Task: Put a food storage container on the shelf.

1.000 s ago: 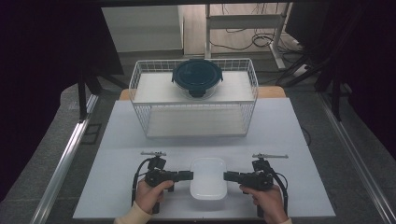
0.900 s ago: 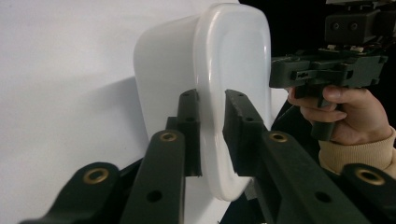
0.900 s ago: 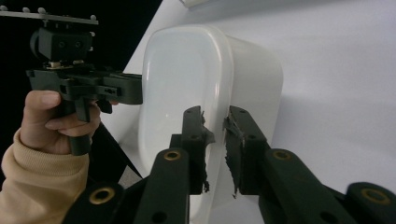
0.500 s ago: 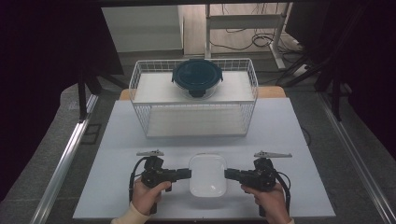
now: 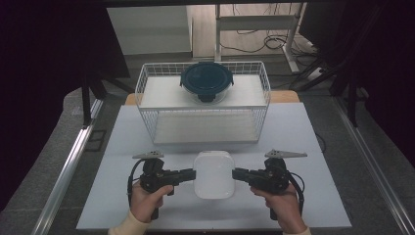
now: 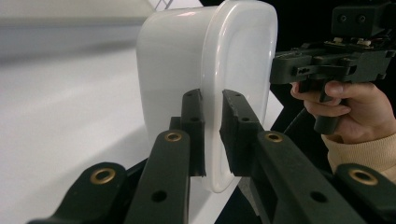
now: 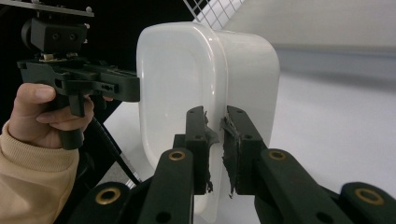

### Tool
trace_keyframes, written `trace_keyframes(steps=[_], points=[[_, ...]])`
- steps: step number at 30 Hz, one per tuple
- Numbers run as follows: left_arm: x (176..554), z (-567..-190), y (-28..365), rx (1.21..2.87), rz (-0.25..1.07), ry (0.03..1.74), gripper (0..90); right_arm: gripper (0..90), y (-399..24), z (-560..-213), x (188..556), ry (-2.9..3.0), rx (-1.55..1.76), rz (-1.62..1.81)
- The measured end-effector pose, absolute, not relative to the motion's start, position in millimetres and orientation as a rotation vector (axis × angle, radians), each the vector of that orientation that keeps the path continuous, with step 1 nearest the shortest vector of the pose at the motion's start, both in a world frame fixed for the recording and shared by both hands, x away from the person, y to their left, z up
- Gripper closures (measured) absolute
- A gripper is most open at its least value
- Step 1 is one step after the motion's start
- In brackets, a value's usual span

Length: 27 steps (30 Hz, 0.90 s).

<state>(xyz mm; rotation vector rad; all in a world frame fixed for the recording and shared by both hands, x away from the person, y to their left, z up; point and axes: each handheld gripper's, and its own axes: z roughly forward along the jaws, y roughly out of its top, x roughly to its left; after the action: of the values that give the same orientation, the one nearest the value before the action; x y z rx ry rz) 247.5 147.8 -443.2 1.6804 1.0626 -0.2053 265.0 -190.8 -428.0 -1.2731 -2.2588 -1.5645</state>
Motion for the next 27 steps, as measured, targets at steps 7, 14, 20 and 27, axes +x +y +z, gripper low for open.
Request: trace_keyframes(steps=[7,14,20,27], points=[[252,-419,154,1.667,-0.181,1.056,80.2,79.9,-185,-405,271,-2.280,-1.254,-1.593],[259,-386,155,1.675,-0.120,1.040,80.2,79.8,-179,-375,280,-2.311,-1.242,-1.620],[269,-356,157,1.676,-0.083,1.006,80.2,79.8,-177,-343,287,-2.336,-1.222,-1.672],[283,-324,159,1.674,-0.055,0.997,80.1,79.8,-175,-311,302,-2.344,-1.207,-1.701]])
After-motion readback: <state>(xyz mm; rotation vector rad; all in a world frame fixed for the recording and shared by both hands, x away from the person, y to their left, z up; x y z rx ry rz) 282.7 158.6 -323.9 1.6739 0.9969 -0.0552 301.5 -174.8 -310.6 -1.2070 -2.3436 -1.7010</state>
